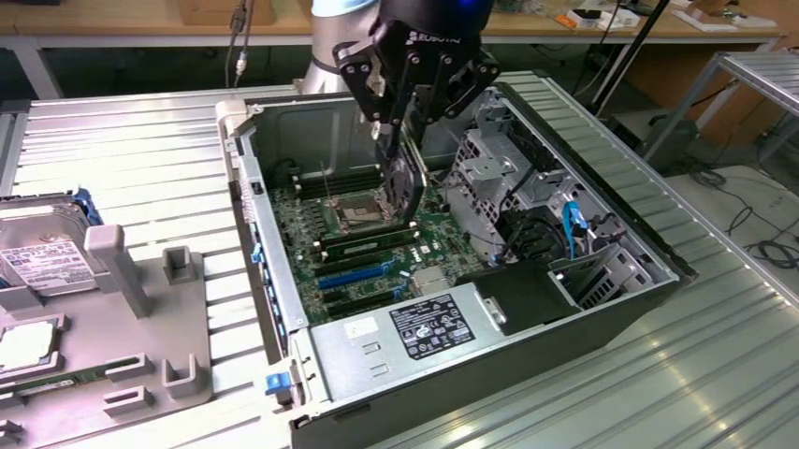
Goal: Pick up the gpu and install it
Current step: 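Pick up the gpu and move the gpu toward the slot, then insert the gpu into the slot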
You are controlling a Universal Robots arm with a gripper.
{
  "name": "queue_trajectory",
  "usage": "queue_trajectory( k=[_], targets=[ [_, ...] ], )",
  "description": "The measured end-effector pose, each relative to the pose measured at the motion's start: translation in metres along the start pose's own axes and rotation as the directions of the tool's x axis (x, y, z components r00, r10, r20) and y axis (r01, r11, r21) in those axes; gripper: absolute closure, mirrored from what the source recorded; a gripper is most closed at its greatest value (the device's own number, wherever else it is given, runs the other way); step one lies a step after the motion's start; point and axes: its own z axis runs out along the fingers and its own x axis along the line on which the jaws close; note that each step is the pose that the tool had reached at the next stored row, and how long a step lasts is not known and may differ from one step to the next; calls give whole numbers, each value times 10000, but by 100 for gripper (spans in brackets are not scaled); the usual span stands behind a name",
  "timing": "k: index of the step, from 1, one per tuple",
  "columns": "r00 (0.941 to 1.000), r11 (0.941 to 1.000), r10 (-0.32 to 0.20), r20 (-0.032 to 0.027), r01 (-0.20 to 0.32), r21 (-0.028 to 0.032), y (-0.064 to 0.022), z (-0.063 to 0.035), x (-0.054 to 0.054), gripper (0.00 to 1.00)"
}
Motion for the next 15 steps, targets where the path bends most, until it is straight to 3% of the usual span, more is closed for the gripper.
queue_trajectory(
  k=[4, 15],
  targets=[
    [10000, 10000, -1, -1, 1, 1, 21, 1, -228, 73],
    [10000, 10000, 0, 0, 0, 0, 22, 1, -230, 73]
  ],
)
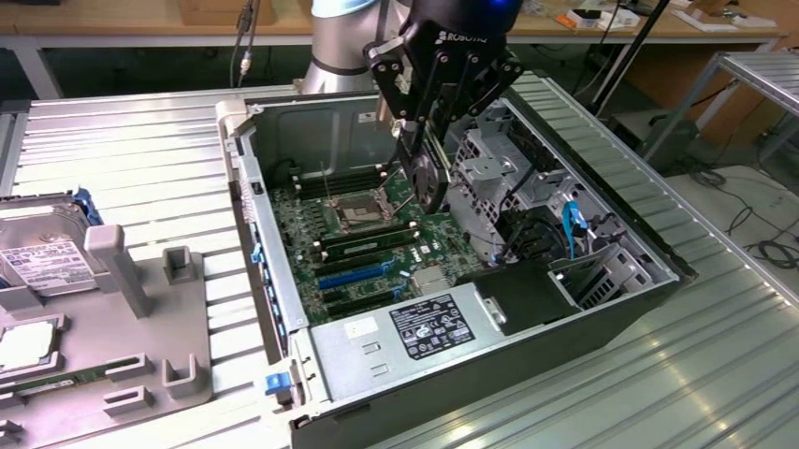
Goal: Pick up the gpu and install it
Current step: 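Insert the gpu into the slot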
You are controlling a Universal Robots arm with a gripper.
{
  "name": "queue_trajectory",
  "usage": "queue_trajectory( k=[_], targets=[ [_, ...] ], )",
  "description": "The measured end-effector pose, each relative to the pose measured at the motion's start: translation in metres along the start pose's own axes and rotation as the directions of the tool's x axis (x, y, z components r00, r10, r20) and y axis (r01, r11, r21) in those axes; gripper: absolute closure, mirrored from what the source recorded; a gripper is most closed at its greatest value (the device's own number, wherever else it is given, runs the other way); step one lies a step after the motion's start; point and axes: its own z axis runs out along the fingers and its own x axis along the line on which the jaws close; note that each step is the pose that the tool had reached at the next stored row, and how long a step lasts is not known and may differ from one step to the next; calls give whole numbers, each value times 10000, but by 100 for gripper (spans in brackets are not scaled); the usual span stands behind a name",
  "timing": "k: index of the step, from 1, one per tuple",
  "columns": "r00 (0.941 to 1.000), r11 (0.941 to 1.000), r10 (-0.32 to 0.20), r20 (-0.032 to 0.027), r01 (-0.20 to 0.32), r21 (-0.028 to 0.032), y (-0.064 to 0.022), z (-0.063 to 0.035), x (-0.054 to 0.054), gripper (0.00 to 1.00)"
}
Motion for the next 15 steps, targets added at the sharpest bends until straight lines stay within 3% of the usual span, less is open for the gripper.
queue_trajectory(
  k=[9, 15],
  targets=[
    [10000, 10000, -1, 0, 1, 0, 0, 0, 0, 73],
    [9993, 9993, -363, -16, 363, -1, 0, 0, 0, 73]
  ],
)
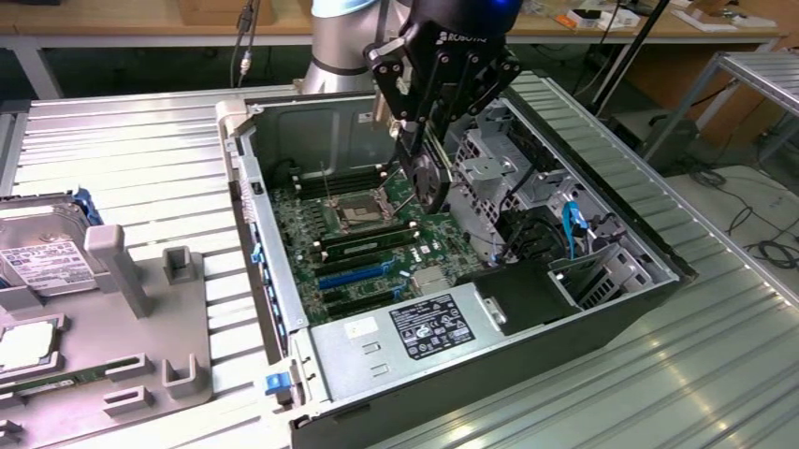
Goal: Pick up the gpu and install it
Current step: 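Insert the gpu into the slot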
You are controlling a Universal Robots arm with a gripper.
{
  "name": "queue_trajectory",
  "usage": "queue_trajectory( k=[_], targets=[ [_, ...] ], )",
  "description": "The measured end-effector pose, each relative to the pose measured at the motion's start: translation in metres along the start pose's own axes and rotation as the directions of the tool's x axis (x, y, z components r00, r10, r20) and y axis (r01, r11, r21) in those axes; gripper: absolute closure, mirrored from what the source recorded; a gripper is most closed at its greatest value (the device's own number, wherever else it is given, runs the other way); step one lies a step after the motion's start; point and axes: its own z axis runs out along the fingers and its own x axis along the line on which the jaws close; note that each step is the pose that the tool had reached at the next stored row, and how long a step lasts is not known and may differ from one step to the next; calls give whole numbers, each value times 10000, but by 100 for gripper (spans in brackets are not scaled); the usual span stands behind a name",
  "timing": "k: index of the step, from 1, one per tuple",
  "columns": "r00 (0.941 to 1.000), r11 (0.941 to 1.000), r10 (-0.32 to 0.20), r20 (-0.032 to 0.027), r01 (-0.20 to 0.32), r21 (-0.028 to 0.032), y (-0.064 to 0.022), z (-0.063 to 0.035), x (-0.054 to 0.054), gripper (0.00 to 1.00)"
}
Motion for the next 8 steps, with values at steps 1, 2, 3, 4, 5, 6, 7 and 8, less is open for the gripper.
queue_trajectory(
  k=[1, 2, 3, 4, 5, 6, 7, 8],
  targets=[
    [10000, 10000, -60, -2, 60, 0, 0, 0, 0, 73],
    [10000, 10000, -99, -4, 99, -1, 0, 0, 0, 73],
    [9999, 9999, -163, -7, 163, -1, 0, 0, 0, 73],
    [9998, 9998, -220, -9, 220, -1, 0, 0, 0, 73],
    [9996, 9996, -272, -12, 272, -1, 0, 0, 0, 73],
    [9994, 9994, -347, -15, 347, -1, 0, 0, 0, 73],
    [9990, 9990, -441, -19, 441, -2, 0, 0, 0, 73],
    [9986, 9986, -522, -22, 522, -2, 0, 0, 0, 73]
  ],
)
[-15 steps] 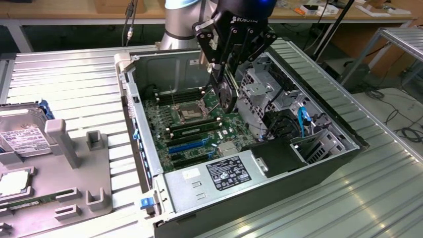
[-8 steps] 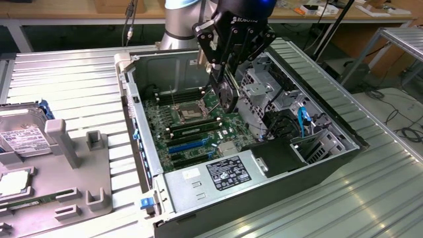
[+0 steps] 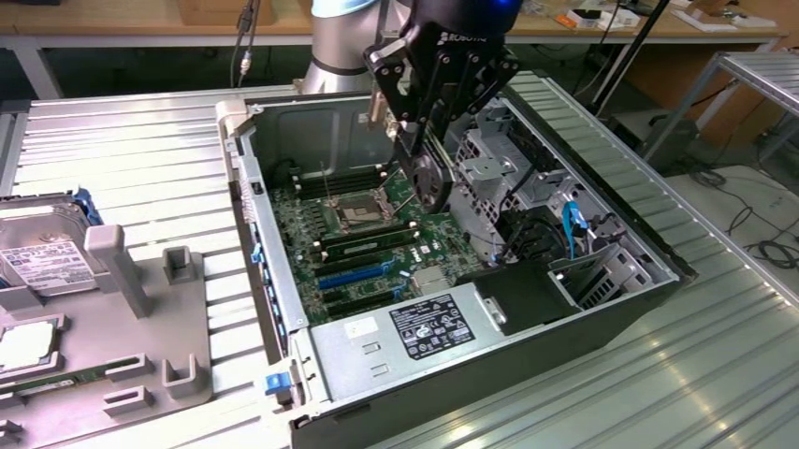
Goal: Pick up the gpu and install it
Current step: 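Insert the gpu into the slot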
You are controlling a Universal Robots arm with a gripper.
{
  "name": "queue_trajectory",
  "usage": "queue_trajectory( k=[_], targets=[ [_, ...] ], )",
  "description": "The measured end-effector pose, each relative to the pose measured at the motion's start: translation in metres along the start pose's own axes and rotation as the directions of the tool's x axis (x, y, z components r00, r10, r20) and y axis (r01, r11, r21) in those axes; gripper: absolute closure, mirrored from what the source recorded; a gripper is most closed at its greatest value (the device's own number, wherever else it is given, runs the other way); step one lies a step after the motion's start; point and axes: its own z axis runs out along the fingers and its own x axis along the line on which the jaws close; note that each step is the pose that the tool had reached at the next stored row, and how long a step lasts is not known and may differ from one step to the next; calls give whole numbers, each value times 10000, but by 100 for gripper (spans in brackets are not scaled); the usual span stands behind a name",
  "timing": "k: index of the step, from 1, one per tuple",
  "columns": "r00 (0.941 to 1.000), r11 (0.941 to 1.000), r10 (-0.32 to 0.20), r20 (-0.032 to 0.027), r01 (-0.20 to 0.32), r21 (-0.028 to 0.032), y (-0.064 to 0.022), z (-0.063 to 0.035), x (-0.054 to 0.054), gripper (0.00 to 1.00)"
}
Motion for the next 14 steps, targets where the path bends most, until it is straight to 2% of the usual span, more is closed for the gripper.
queue_trajectory(
  k=[7, 14],
  targets=[
    [9970, 9970, -769, -34, 769, -2, 0, 0, 0, 73],
    [9888, 9888, -1490, -65, 1490, -7, 0, 0, 0, 73]
  ],
)
